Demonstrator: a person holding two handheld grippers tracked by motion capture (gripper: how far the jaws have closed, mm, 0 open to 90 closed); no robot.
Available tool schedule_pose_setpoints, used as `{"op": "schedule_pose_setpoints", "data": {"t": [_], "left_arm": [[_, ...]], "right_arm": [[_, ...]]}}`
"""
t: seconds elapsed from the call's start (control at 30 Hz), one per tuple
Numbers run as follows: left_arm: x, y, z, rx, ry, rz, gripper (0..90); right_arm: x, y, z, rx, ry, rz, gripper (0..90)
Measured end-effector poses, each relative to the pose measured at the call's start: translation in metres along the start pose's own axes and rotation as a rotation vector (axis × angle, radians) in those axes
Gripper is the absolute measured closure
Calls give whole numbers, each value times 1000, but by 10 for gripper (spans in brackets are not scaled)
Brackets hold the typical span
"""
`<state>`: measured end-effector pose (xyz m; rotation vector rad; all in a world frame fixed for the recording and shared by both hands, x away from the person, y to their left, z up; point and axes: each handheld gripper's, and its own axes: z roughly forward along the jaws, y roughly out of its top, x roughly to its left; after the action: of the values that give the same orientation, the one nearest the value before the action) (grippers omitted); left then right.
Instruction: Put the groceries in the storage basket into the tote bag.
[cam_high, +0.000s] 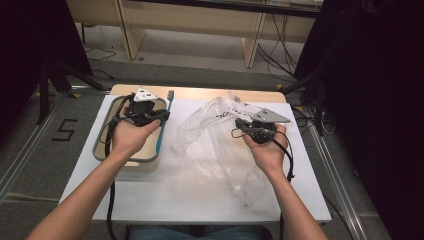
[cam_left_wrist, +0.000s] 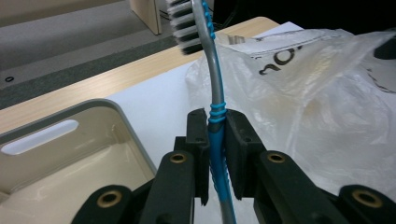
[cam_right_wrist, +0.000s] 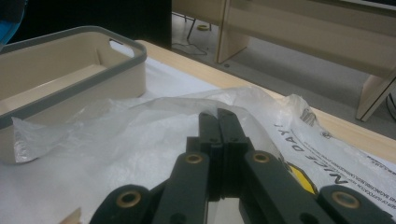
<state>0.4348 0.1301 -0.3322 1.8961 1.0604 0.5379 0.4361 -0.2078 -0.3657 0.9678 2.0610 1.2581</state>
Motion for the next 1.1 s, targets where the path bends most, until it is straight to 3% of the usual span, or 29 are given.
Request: {"op": "schedule_pose_setpoints", "data": {"t": [0.23,1.1], "left_arm": [[-18,-4,1,5,-49,30,800],[-70,-13,14,32,-144,129,801]], "right_arm": [[0,0,0,-1,0,1,900],[0,0,-1,-5,-1,-1,900]]}}
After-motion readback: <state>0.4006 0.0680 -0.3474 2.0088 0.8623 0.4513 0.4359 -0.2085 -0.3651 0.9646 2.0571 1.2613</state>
